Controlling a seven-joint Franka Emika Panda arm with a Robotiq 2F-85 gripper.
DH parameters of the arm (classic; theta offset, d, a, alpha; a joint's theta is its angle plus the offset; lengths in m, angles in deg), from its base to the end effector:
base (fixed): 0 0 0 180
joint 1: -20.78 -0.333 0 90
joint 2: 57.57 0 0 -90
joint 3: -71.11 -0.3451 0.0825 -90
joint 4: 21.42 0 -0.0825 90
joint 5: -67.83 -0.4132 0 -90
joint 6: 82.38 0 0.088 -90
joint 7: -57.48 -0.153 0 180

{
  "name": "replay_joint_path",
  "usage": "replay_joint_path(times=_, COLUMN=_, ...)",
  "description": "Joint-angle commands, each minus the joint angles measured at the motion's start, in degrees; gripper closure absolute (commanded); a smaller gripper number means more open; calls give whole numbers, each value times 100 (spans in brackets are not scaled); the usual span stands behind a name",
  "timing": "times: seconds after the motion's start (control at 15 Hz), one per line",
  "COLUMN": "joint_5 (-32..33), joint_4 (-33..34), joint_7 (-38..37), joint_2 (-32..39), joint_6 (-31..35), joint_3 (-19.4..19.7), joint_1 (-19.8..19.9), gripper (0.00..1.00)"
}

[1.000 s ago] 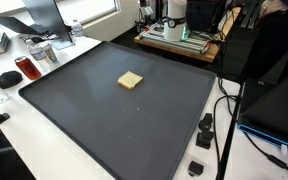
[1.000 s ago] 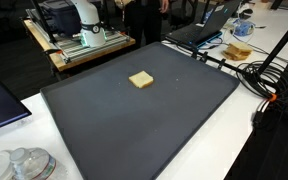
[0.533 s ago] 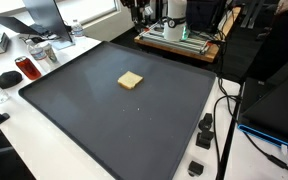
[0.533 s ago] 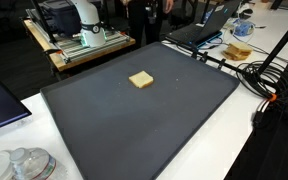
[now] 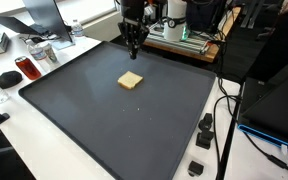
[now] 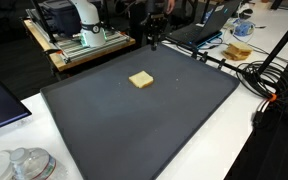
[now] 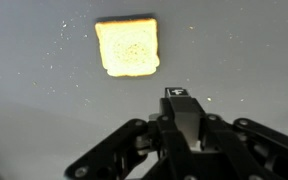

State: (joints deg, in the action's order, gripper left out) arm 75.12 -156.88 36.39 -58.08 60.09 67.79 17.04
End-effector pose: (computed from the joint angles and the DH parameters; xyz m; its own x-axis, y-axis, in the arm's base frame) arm 0.5338 0.0631 0.3052 0.9781 -0.1438 0.1503 -0.1512 -0.9877 0.0388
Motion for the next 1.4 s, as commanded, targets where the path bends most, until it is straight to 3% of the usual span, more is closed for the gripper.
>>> replay_joint_path(times=0.0, joint_5=1050, joint_4=244, joint_7=-1336, joint_2=431, joint_6=-119, joint_3=-15, joint_1=-43, gripper=94)
replay_joint_path(times=0.27, joint_5=1840, joint_4=448, joint_7=-2350, joint_2=799, joint_6=-395, joint_3=90, joint_1=-225, gripper=94)
replay_joint_path(times=0.6, joint_5=2261, joint_4=815, joint_7=-3051, joint_2=1277, joint_6=-896, joint_3=176, joint_1=-465, gripper=94)
replay_joint_path(times=1.07, joint_5=2215, joint_4=1720, joint_7=-3354, joint_2=1980, joint_6=-1976, joint_3=146, joint_1=-927, gripper=94)
replay_joint_path(times=1.33, joint_5=2022, joint_4=2408, joint_7=-3100, joint_2=2426, joint_6=-2623, joint_3=115, joint_1=-1084, gripper=94)
